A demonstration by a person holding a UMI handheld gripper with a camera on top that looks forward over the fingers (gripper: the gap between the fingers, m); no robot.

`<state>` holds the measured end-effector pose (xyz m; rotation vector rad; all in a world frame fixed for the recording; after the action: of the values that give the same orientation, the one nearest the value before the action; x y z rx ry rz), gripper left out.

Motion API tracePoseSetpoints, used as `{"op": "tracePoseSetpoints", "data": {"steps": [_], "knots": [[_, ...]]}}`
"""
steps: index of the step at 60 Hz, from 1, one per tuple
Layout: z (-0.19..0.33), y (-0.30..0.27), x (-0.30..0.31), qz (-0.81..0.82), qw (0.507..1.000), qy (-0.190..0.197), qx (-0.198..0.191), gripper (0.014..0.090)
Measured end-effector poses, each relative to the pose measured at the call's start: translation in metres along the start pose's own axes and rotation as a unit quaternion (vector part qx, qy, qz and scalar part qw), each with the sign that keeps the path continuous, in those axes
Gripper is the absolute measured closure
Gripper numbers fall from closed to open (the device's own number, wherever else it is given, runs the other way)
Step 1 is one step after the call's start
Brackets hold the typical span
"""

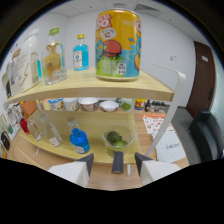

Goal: Make me a cup of Mojito.

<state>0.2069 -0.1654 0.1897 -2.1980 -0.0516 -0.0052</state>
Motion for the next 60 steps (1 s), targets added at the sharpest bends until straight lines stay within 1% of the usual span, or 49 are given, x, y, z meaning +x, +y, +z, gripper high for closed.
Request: {"op": "tracePoseSetpoints", "data": {"steps": [4, 8, 17, 21, 24, 33, 37, 42, 49, 54, 60], "knots": [[0.008, 0.002, 0.002, 0.003, 1.000, -0.004, -0.008, 0.0341], [0.016, 0.006, 0.005, 0.001, 1.000, -0.004, -0.018, 0.0453], [0.023, 0.009, 0.005, 0.000, 0.999, -0.011, -0.034, 0.0662], [0.024, 0.010, 0.008, -0.003, 0.999, -0.005, -0.040, 0.0755], [0.025, 0.010, 0.008, -0.002, 0.999, -0.005, -0.042, 0.0850], [0.024, 0.013, 0.011, -0.007, 0.998, 0.001, -0.057, 0.0877], [0.022, 0.012, 0.012, -0.007, 0.998, 0.006, -0.057, 0.0881], [0.012, 0.005, 0.014, -0.007, 0.999, 0.014, -0.040, 0.0885], [-0.016, -0.003, 0.011, -0.002, 1.000, 0.025, -0.019, 0.0884], [-0.038, 0.008, 0.004, 0.005, 0.999, 0.030, -0.024, 0.0885], [-0.055, 0.037, -0.014, 0.013, 0.999, 0.034, -0.039, 0.0884]]}}
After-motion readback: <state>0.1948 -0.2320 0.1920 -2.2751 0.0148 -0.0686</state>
